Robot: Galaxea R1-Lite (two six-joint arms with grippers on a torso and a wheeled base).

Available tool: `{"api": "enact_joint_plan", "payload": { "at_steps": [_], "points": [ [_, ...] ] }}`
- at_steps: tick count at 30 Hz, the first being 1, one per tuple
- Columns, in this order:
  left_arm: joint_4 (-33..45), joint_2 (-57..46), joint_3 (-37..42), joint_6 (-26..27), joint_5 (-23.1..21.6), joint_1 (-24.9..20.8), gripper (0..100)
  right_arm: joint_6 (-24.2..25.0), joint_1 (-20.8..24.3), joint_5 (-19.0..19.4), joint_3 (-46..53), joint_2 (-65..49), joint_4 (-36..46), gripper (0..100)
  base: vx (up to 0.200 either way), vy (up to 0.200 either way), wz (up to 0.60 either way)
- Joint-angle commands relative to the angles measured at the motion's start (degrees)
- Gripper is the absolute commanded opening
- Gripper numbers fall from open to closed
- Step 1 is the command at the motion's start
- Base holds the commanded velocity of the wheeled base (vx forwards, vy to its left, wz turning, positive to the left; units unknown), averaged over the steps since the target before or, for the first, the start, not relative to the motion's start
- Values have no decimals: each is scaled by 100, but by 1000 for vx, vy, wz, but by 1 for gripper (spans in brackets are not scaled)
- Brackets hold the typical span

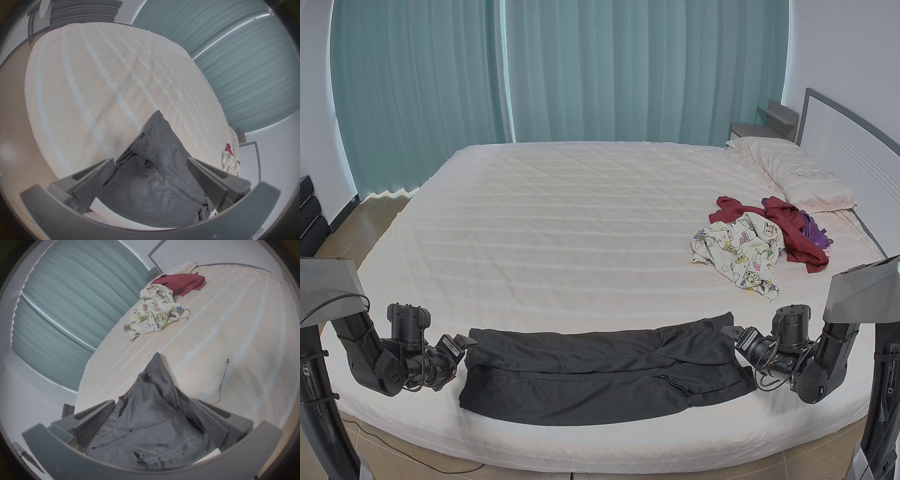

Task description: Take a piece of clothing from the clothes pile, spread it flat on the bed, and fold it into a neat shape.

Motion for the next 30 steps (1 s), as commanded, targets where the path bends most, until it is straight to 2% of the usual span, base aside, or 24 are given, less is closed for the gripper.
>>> {"api": "enact_joint_plan", "payload": {
  "at_steps": [1, 3, 11, 14, 17, 18, 22, 27, 30],
  "points": [
    [-10, 30, -23, -4, -9, 11, 100, -2, -51, 7, 29, -150, -2, 100, 0, 200, 0],
    [-27, 30, -23, -4, -9, 11, 100, -2, -51, 7, 29, -141, -2, 100, 0, 200, 0],
    [8, -137, -111, 40, 0, -33, 100, -11, -25, -2, 46, -176, -11, 100, 0, 0, 0],
    [175, -348, -418, 128, -26, -33, 100, -11, 2, 7, 55, -176, -11, 100, 0, 0, 0],
    [500, -304, -796, 453, -26, -24, 100, -11, 2, 7, 81, -185, -20, 100, 0, 0, 0],
    [852, -128, -1148, 840, -61, -15, 100, -11, 11, 7, 134, -185, -37, 100, 0, 0, 0],
    [1265, 320, -1649, 1306, -70, -147, 100, -28, 55, 16, 231, -150, -283, 100, 0, 0, 0],
    [1265, 882, -2044, 1771, -53, -349, 100, -37, 90, 16, 257, -132, -362, 100, 0, 0, 0],
    [1256, 997, -2132, 1859, -53, -490, 100, -28, 90, 16, 266, -124, -362, 100, 0, 0, 0]
  ]
}}
